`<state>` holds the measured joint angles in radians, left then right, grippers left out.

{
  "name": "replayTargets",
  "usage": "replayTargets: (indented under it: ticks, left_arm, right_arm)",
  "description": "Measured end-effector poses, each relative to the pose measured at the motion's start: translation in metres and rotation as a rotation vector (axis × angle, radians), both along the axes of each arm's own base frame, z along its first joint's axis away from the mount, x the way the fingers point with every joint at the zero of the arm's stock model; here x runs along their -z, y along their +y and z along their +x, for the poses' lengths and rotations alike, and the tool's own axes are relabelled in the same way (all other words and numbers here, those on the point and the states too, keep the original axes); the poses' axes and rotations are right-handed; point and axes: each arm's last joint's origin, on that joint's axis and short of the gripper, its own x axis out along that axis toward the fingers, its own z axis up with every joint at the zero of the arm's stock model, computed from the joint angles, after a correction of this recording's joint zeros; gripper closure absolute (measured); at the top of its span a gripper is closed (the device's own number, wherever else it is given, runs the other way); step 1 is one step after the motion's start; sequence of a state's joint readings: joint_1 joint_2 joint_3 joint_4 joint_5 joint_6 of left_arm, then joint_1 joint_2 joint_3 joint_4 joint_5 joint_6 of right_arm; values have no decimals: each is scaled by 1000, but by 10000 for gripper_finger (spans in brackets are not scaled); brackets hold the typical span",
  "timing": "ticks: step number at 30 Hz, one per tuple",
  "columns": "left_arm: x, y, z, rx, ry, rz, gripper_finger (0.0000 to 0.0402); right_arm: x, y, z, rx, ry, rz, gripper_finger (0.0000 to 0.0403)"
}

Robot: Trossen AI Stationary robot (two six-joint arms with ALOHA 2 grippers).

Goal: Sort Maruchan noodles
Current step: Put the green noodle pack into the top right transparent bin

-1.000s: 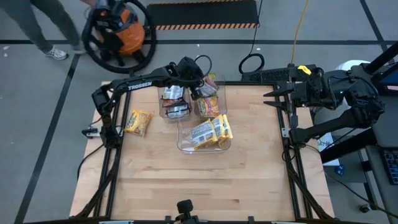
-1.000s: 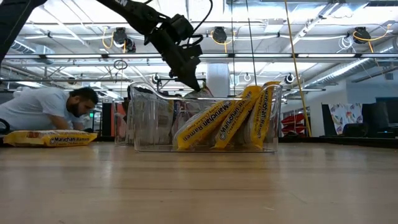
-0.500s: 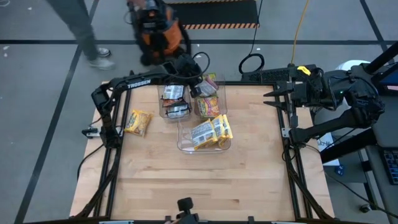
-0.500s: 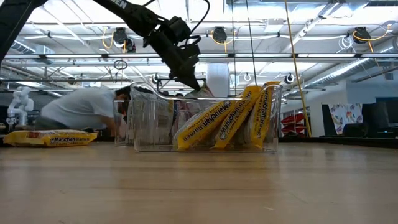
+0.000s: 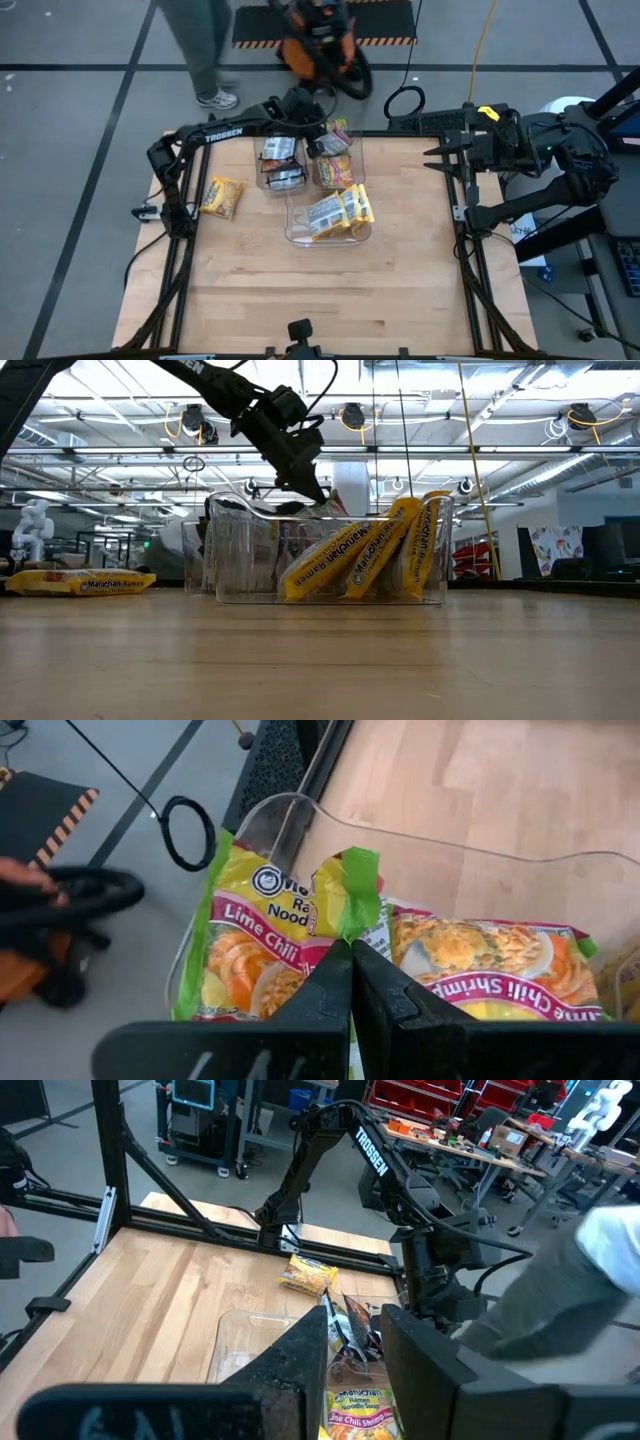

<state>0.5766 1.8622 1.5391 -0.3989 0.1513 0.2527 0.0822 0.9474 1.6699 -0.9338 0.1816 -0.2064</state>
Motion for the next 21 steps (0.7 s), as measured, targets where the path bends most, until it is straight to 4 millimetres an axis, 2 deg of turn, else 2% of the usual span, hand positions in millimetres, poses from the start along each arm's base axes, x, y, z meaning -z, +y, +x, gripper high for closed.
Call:
replayTargets:
  ticks: [6, 11, 21]
  left_arm:
    - [-2, 3, 1, -78, -32, -3, 400]
    - [-2, 6, -1, -161, -21, 12, 384]
    - [-2, 6, -1, -164, -16, 14, 377]
  right_arm:
    - [0, 0, 0, 1, 0, 3, 310]
    - [0, 0, 0, 1, 0, 3, 310]
    - [0, 0, 0, 1, -1, 3, 310]
